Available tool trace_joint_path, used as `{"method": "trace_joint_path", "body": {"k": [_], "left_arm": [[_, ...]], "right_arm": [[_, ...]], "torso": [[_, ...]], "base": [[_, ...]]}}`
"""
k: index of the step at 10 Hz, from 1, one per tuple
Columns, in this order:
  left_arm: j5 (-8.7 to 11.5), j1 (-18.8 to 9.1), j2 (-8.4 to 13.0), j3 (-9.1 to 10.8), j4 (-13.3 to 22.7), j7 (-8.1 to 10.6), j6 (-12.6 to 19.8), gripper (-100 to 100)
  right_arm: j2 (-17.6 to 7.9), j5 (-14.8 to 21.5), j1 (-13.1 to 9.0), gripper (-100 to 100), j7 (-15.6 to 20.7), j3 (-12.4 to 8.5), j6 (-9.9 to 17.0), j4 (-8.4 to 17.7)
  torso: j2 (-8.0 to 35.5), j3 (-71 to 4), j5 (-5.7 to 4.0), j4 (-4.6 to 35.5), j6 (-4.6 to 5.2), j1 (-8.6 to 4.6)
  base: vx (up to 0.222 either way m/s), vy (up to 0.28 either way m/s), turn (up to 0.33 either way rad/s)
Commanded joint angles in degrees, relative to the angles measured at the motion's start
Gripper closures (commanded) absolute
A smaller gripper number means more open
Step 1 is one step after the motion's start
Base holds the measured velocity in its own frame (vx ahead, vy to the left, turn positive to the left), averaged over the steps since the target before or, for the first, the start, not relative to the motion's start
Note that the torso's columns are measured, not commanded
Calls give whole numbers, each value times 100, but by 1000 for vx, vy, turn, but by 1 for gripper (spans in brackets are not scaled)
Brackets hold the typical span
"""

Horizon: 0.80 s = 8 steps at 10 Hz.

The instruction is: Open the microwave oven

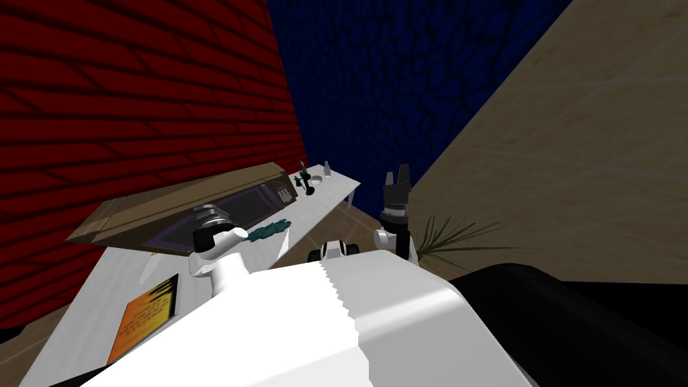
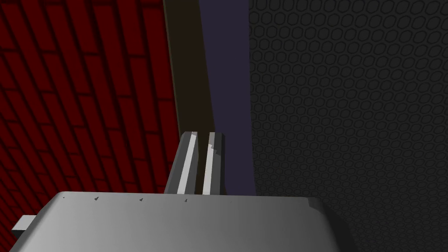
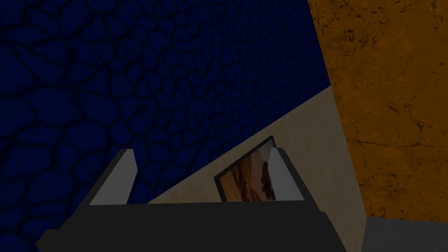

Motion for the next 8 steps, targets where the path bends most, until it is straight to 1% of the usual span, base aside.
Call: {"method": "trace_joint_path", "body": {"k": [1, 2, 4, 8], "left_arm": [[51, -67, 122, -396, 126, 89, 21, 100], [51, -67, 122, -396, 126, 89, 21, 100], [91, -123, 223, -714, 226, 158, 13, 100], [171, -236, 424, -1350, 427, 296, -3, 100]], "right_arm": [[-1, 0, 0, 0, 0, 0, 0, 1], [-1, 0, -1, 0, 0, -1, 0, 1], [-1, 0, 0, 0, 0, -1, 0, 1], [-1, 0, -1, 0, 0, -1, 1, 1]], "torso": [[4, 2, -4, 6, -8, 2], [14, 7, -9, 10, -16, -2], [-17, -12, -17, 2, -15, -29], [-2, -2, -18, 6, -17, -30]], "base": [[-228, 107, -115], [-195, 108, -30], [-208, 114, -76], [-265, 106, -117]]}}
